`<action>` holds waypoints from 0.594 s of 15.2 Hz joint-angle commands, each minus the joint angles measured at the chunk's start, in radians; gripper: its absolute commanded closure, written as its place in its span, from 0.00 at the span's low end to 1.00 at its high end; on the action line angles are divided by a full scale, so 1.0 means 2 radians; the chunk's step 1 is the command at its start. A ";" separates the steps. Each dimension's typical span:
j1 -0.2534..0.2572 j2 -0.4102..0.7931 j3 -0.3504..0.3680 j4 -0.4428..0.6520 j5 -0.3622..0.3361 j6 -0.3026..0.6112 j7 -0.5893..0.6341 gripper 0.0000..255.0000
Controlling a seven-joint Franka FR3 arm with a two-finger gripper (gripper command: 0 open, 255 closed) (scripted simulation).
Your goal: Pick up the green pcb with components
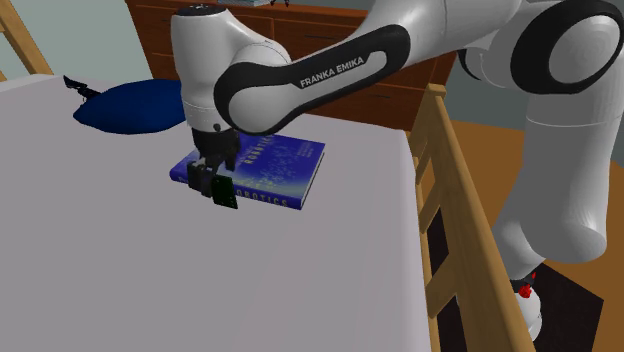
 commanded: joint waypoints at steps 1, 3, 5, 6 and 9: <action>0.000 0.003 -0.001 -0.008 -0.002 0.011 0.001 0.00; 0.000 0.004 -0.002 -0.011 -0.003 0.014 0.002 0.00; 0.000 0.004 -0.002 -0.010 -0.003 0.014 0.002 1.00; 0.000 0.004 -0.002 -0.010 -0.003 0.014 0.003 1.00; 0.000 0.004 -0.002 -0.010 -0.003 0.014 0.002 1.00</action>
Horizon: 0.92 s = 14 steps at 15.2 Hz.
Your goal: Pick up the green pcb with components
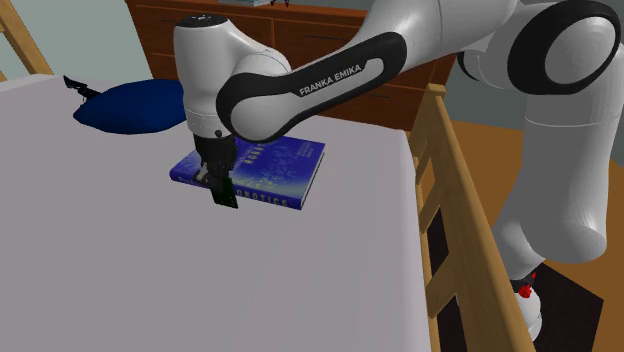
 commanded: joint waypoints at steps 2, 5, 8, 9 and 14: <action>0.000 0.000 0.000 0.000 0.000 0.000 0.000 1.00; 0.000 0.000 0.000 -0.001 0.000 0.000 0.000 1.00; 0.000 -0.005 0.002 0.013 0.004 -0.018 -0.004 1.00; 0.000 -0.007 0.002 0.018 0.005 -0.024 -0.005 1.00; 0.001 -0.012 0.005 0.044 0.010 -0.054 -0.010 1.00</action>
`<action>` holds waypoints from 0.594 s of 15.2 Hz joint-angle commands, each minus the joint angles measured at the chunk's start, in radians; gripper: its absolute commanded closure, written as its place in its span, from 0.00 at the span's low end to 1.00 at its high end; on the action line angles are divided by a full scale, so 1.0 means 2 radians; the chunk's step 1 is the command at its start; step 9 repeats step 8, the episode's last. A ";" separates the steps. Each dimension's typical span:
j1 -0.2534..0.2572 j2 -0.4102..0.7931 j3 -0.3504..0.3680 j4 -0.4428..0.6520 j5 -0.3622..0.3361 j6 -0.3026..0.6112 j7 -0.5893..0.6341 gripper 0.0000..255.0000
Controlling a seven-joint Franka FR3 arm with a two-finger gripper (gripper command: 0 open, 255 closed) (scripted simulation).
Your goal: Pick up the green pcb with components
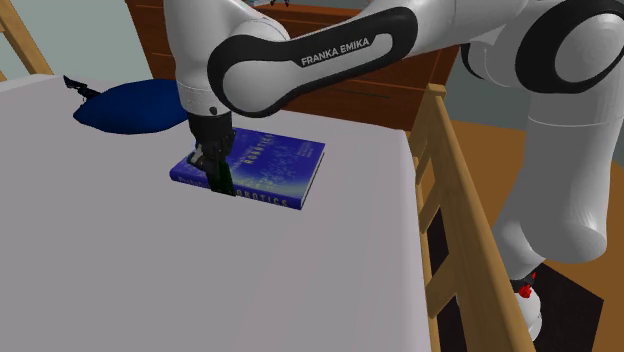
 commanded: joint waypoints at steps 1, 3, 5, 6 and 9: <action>0.000 -0.002 0.001 0.011 0.002 -0.012 -0.002 1.00; 0.001 -0.003 0.002 0.023 0.003 -0.025 -0.004 1.00; 0.002 -0.003 0.002 0.036 0.004 -0.038 -0.006 1.00; 0.003 -0.003 0.002 0.042 0.004 -0.045 -0.006 1.00; 0.003 -0.004 0.002 0.043 0.005 -0.046 -0.006 1.00</action>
